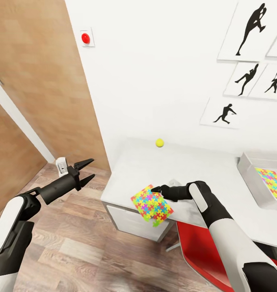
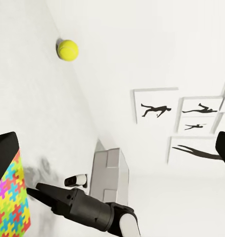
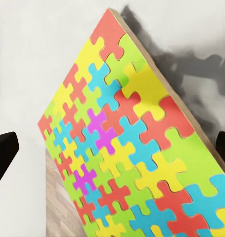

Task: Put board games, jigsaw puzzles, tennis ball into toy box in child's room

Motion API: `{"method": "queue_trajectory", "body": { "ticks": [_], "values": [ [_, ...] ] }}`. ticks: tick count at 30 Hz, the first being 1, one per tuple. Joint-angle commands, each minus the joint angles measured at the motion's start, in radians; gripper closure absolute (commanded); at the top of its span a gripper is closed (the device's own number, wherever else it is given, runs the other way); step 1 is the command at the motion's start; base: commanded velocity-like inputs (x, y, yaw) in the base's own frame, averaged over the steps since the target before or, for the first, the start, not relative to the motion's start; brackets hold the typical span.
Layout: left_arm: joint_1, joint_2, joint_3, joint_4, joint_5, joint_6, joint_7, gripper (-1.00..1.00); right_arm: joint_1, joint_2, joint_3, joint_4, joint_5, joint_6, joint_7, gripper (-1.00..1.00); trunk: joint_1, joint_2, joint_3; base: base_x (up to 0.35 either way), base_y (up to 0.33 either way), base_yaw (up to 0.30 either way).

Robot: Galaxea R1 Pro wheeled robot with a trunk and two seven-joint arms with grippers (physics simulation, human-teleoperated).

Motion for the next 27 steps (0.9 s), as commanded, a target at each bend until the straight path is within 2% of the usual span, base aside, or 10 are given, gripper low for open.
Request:
{"method": "queue_trajectory", "body": {
  "ticks": [1,9,18,27],
  "values": [
    [-0.001,0.000,0.001,-0.001,0.010,0.003,0.010,-1.00,-0.001,-0.001,0.002,0.000,0.010,0.002,0.010,-1.00,0.001,-0.002,-0.002,-0.001,0.000,0.036],
    [-0.001,0.000,0.001,-0.001,0.010,0.003,0.010,-1.00,-0.001,-0.001,0.002,0.000,0.010,0.002,0.010,-1.00,0.001,-0.002,-0.001,0.000,0.000,0.023],
    [-0.001,0.000,0.001,-0.001,0.010,0.003,0.010,-1.00,0.000,-0.001,0.002,0.000,0.010,0.001,0.010,-1.00,0.001,-0.002,0.003,0.000,0.000,0.175],
    [-0.001,0.000,0.001,-0.001,0.010,0.003,0.010,-1.00,0.001,-0.001,0.002,0.000,0.010,0.000,0.012,-1.00,0.001,-0.002,0.004,0.000,0.000,0.020]
  ]
}}
